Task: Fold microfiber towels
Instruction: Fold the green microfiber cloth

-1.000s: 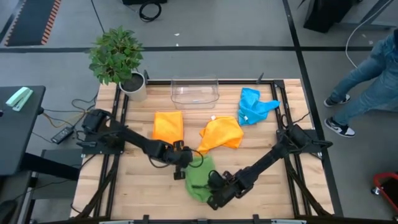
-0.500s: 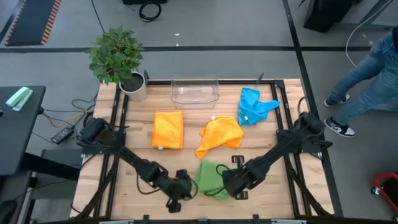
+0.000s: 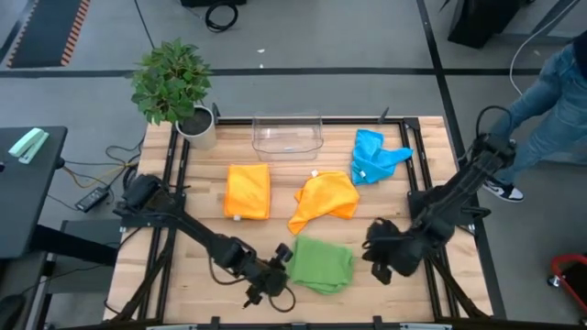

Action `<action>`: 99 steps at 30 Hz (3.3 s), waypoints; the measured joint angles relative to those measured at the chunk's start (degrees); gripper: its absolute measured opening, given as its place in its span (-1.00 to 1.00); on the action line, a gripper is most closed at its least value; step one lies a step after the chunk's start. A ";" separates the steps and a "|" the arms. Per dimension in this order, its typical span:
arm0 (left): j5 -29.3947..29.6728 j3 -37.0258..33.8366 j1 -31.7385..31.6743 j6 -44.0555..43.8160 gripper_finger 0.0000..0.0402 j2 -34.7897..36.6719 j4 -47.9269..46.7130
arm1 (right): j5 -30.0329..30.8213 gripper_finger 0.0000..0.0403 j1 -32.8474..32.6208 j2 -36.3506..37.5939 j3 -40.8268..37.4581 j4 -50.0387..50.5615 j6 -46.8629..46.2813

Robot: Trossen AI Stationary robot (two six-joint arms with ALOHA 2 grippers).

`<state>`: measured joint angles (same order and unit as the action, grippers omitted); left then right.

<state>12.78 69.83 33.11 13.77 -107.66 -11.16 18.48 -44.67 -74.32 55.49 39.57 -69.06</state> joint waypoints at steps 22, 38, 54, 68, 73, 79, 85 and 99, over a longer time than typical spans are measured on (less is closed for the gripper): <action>-5.09 0.11 -3.42 16.97 0.05 -6.75 7.16 | 10.08 -0.38 -8.91 -4.16 -6.32 -8.06 -18.18; -5.32 0.03 -3.33 15.60 -0.41 -8.76 9.53 | 10.45 -0.38 -8.23 -4.18 -6.30 -8.51 -18.20; -4.31 0.05 -3.04 12.59 -0.92 -7.18 11.40 | 7.44 -0.25 -6.48 -11.10 -6.25 -22.79 14.18; -1.88 0.10 -4.89 4.88 -0.96 -3.82 11.04 | -3.95 -0.02 -0.45 -22.24 -2.77 -28.96 29.62; -1.88 0.10 -5.04 4.40 -0.94 -3.82 10.86 | -4.64 -0.02 -0.45 -27.15 0.69 -23.02 31.51; -1.88 0.10 -5.02 3.20 -0.94 -3.82 10.55 | -3.24 -0.02 -0.37 -29.19 2.84 -20.81 31.07; -1.90 0.10 -5.04 3.02 -0.97 -3.85 10.36 | -4.19 -0.30 -0.97 -30.06 2.80 -20.22 30.26; 0.95 0.01 -6.10 2.54 -0.95 -2.46 9.54 | -3.52 -0.97 -0.71 -25.46 2.71 -19.32 25.46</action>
<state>13.72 69.84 27.02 16.31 -110.12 -1.62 14.97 -45.38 -99.78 58.19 20.25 -43.60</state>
